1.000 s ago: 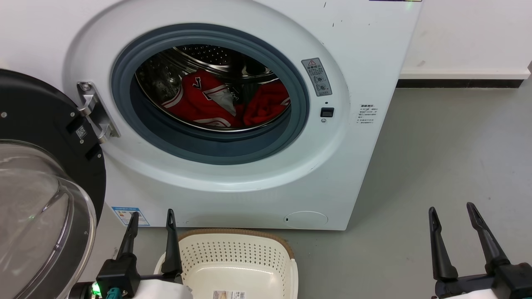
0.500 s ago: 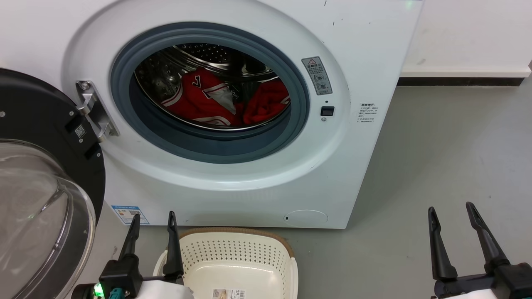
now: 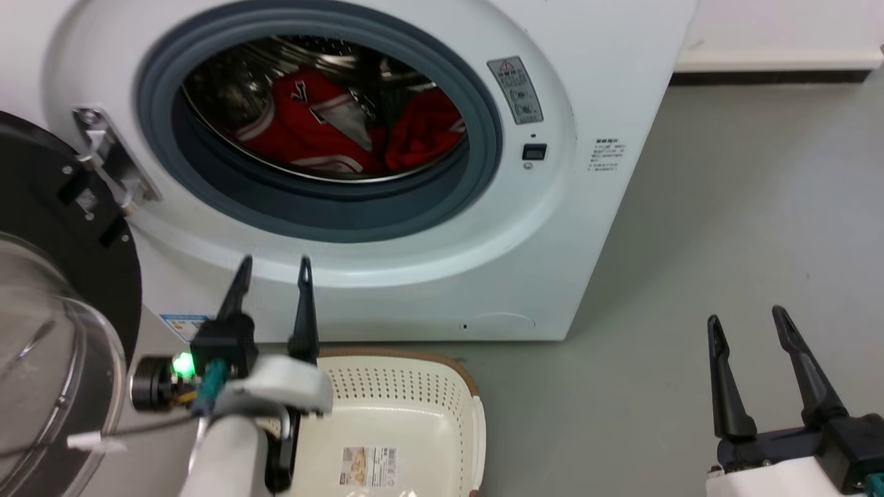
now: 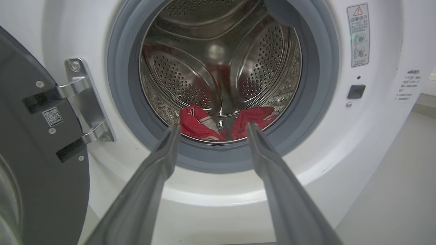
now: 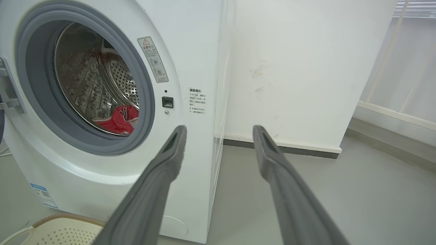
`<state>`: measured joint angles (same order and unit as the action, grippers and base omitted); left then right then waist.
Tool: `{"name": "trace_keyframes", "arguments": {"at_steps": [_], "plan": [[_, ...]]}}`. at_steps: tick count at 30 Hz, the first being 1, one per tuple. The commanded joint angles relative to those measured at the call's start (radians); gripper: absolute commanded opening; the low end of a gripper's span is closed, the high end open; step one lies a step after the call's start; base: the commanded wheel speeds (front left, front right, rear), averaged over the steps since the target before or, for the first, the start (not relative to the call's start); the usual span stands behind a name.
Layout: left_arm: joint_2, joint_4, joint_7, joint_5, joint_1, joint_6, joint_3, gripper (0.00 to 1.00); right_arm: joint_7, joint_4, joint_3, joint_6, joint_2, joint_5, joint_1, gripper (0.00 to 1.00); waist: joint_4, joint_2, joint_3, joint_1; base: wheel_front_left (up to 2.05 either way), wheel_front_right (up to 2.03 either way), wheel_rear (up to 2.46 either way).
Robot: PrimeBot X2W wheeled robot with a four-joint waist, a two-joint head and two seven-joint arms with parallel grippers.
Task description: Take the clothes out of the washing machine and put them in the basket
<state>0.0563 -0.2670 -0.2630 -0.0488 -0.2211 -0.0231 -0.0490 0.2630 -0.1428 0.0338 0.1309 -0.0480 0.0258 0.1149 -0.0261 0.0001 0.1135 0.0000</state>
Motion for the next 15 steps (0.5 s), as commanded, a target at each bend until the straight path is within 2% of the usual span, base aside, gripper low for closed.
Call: {"name": "trace_keyframes", "arguments": {"at_steps": [1, 9, 10, 15], "plan": [[0.008, -0.038, -0.003, -0.001, -0.053, 0.009, 0.008, 1.00, 0.003, -0.004, -0.003, 0.000, -0.004, -0.005, -0.022, 1.00, -0.020, -0.0001, 0.040, 0.0000, 0.00, 0.00, 0.00], [0.067, -0.276, -0.003, 0.017, -0.364, 0.036, 0.023, 1.00, 0.003, -0.007, -0.016, 0.000, -0.004, -0.018, -0.097, 1.00, -0.078, -0.0001, 0.161, 0.0000, 0.00, 0.00, 0.00], [0.067, -0.276, -0.003, 0.017, -0.364, 0.036, 0.023, 1.00, 0.003, -0.007, -0.016, 0.000, -0.004, -0.018, -0.097, 1.00, -0.078, -0.0001, 0.161, 0.0000, 0.00, 0.00, 0.00], [0.115, -0.458, 0.000, 0.023, -0.549, 0.068, 0.013, 1.00, 0.003, -0.007, -0.026, 0.000, -0.003, -0.034, -0.146, 1.00, -0.124, -0.0001, 0.240, 0.0000, 0.00, 0.00, 0.00]]}}
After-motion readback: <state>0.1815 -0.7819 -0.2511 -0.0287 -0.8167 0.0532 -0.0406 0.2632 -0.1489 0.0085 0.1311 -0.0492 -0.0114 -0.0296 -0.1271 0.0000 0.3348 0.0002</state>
